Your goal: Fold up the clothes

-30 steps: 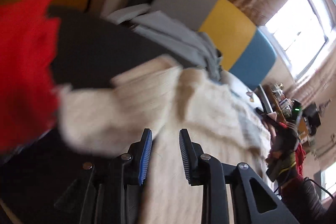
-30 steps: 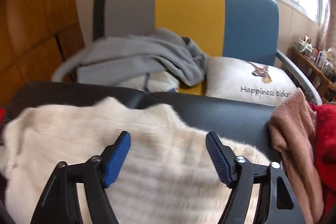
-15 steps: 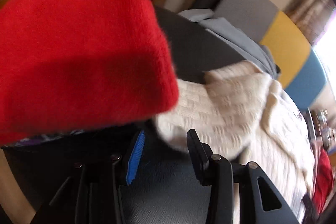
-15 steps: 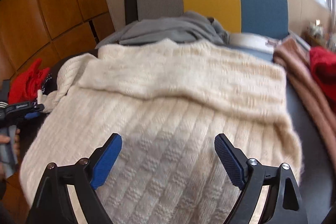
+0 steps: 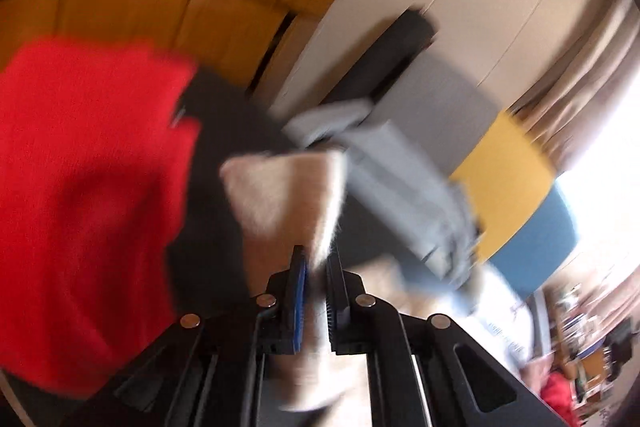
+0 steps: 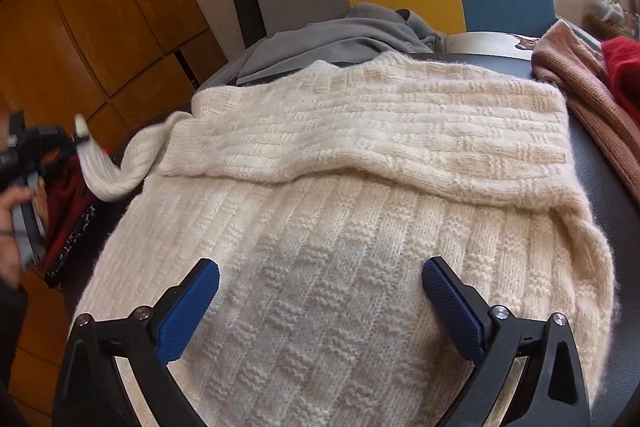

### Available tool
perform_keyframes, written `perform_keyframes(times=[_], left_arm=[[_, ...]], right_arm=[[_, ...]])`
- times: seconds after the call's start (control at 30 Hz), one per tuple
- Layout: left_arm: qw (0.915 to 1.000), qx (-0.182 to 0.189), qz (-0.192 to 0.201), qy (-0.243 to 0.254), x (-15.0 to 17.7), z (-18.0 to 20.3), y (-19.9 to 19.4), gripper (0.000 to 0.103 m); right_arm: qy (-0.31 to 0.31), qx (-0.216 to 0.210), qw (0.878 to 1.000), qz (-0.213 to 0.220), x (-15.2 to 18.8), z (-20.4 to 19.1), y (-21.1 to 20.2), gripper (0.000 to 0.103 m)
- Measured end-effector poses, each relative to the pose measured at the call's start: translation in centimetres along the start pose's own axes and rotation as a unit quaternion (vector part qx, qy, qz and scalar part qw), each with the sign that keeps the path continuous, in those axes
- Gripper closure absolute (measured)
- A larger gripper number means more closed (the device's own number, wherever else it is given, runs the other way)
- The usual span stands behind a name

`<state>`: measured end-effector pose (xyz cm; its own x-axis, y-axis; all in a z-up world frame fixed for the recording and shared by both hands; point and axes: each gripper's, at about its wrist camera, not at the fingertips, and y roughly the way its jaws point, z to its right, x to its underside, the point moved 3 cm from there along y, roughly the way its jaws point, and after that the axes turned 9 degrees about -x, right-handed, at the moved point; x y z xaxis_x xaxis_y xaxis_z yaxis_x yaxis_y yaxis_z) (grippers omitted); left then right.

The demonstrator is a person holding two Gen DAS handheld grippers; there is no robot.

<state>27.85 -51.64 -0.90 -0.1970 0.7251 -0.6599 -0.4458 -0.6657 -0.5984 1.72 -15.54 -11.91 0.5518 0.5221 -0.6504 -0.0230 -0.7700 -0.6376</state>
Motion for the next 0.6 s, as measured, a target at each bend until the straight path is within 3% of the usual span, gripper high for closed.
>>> perform_keyframes(times=[0.1, 0.23, 0.4, 0.53, 0.6], left_arm=[[0.9966, 0.072, 0.029, 0.028, -2.2, 5.2, -3.1, 0.096], [0.9834, 0.153, 0.019, 0.096, -0.3, 13.7, -4.8, 0.096], [0.9615, 0.204, -0.042, 0.18, 7.6, 22.7, -3.4, 0.096], [0.9425, 0.201, -0.128, 0.235, 15.7, 25.7, 0.6, 0.096], [0.9303, 0.196, -0.17, 0.259, 19.7, 26.7, 2.2, 0.091]], right_arm=[[0.003, -0.005, 1.0, 0.002, 0.0, 0.1, -0.1, 0.0], [0.006, -0.01, 1.0, 0.004, 0.0, 0.2, -0.2, 0.0], [0.01, -0.017, 1.0, 0.007, -0.1, 0.4, -0.3, 0.0], [0.019, -0.029, 0.999, 0.013, -0.1, 0.7, -0.5, 0.0], [0.028, -0.04, 0.999, 0.017, -0.2, 1.1, -0.7, 0.0]])
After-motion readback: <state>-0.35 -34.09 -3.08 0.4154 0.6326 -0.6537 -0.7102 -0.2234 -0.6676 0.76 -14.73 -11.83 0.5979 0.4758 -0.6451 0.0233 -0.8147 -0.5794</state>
